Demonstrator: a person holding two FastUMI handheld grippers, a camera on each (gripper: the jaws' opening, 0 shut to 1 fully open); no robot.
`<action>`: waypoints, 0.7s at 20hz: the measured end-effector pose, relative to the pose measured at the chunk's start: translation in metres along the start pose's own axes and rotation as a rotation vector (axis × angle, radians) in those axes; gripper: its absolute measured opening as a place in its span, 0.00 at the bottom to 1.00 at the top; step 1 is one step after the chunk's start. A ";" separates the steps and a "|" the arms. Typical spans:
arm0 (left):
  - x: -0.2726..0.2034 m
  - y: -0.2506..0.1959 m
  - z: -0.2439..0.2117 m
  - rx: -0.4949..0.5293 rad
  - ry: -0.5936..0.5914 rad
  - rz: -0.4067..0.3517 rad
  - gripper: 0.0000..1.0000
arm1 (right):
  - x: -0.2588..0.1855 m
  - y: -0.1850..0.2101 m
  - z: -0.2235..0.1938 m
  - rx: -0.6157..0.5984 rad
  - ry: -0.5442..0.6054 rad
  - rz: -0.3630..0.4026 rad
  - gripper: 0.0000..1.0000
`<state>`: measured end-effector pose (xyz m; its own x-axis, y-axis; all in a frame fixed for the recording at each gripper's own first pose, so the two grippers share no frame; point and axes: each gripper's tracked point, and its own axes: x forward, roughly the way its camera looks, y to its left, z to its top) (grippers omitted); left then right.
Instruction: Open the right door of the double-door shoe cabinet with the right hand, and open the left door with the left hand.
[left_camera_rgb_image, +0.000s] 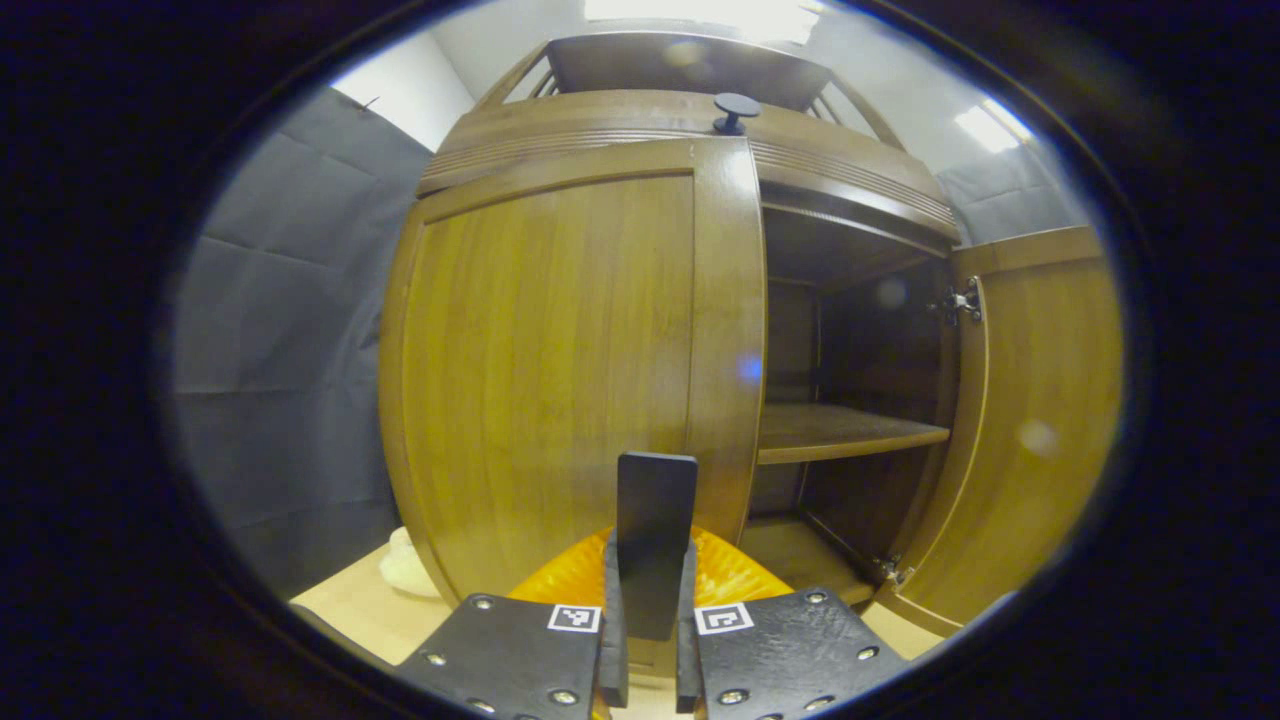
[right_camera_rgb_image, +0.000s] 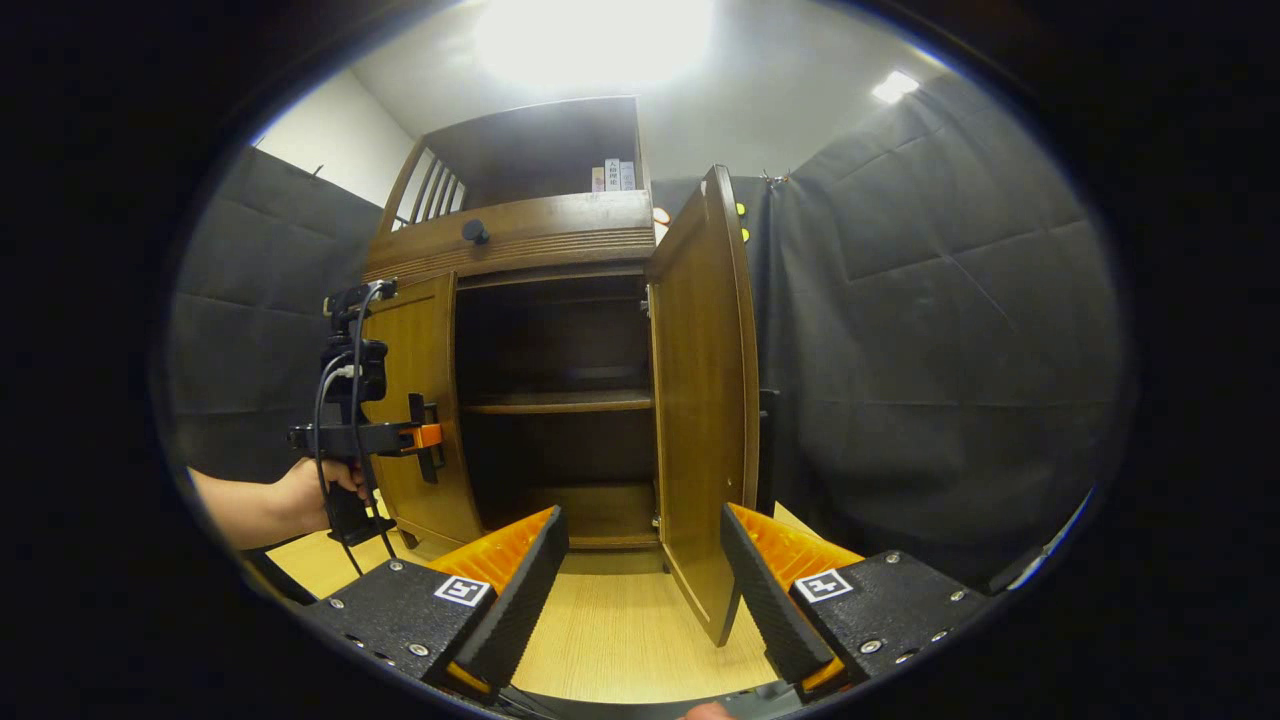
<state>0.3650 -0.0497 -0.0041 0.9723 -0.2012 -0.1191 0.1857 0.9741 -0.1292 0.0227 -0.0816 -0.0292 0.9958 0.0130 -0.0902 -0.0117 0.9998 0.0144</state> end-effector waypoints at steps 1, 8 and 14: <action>0.001 0.001 0.005 -0.001 -0.001 0.000 0.19 | -0.001 0.002 -0.001 0.005 0.001 0.003 0.95; -0.007 0.006 0.016 -0.013 -0.013 0.012 0.14 | -0.014 0.011 -0.002 0.017 0.004 0.013 0.94; -0.008 0.010 0.015 -0.033 -0.007 0.024 0.24 | -0.020 0.017 0.000 0.019 0.007 0.018 0.95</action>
<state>0.3614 -0.0370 0.0105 0.9775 -0.1768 -0.1152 0.1576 0.9747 -0.1588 0.0031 -0.0645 -0.0274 0.9948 0.0308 -0.0966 -0.0276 0.9990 0.0352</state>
